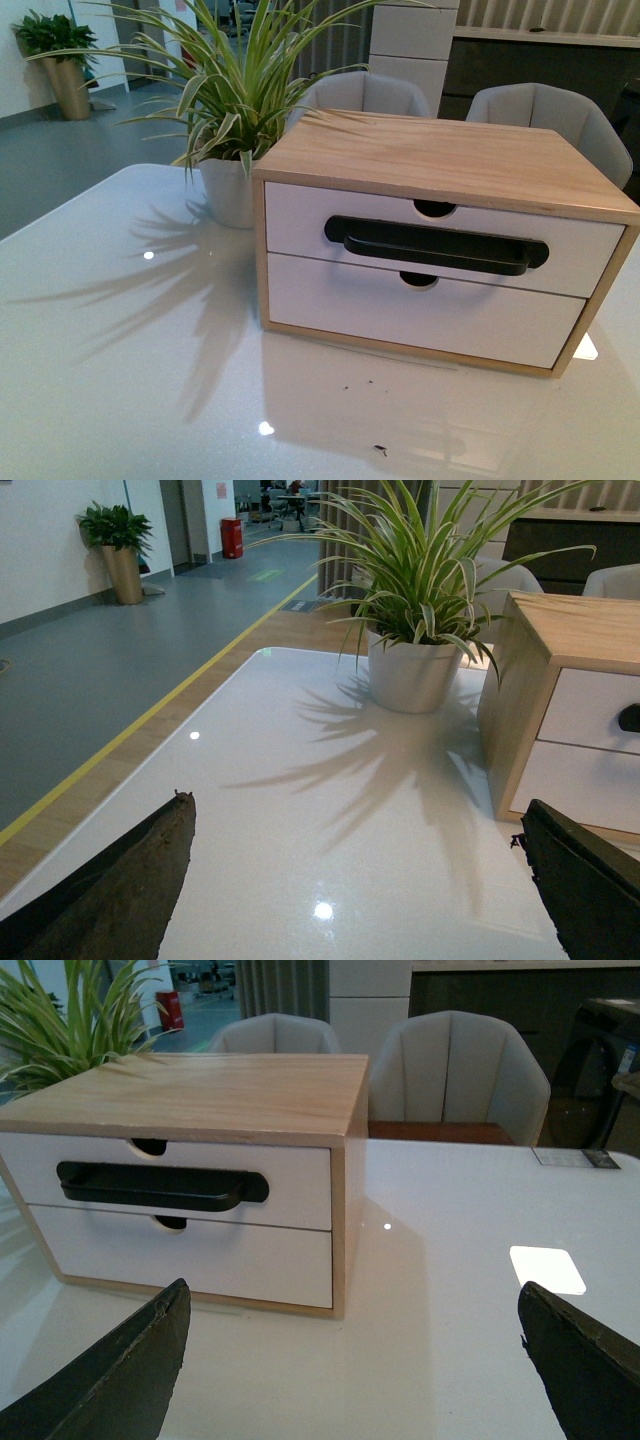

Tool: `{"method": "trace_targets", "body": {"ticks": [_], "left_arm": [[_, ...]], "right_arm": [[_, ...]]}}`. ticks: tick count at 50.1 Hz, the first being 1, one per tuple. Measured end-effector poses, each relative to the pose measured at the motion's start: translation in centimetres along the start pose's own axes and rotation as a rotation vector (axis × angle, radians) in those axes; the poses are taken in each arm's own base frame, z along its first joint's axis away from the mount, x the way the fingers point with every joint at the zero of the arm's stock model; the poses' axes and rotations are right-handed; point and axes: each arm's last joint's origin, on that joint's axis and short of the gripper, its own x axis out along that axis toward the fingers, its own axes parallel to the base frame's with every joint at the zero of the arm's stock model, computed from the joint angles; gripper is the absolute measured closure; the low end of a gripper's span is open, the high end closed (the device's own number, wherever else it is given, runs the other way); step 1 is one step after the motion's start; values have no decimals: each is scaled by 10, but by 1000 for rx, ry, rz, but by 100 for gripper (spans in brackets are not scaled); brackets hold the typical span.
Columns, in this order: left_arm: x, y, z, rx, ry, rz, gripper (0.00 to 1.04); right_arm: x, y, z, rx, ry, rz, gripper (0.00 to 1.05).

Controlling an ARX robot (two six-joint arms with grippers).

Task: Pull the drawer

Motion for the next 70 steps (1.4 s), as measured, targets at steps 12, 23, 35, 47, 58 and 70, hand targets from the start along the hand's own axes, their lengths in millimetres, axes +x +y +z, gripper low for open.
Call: {"method": "trace_targets", "body": {"ticks": [12,23,35,47,58,70], "left_arm": [[0,0,0,0,0,0,7],[0,0,0,0,0,0,7],[0,0,0,0,0,0,7],[0,0,0,0,0,0,7],[0,0,0,0,0,0,7],[0,0,0,0,0,0,7]], "right_arm": [[0,0,0,0,0,0,9],[0,0,0,0,0,0,9],[0,0,0,0,0,0,9],[0,0,0,0,0,0,9],[0,0,0,0,0,0,9],[0,0,0,0,0,0,9]]}}
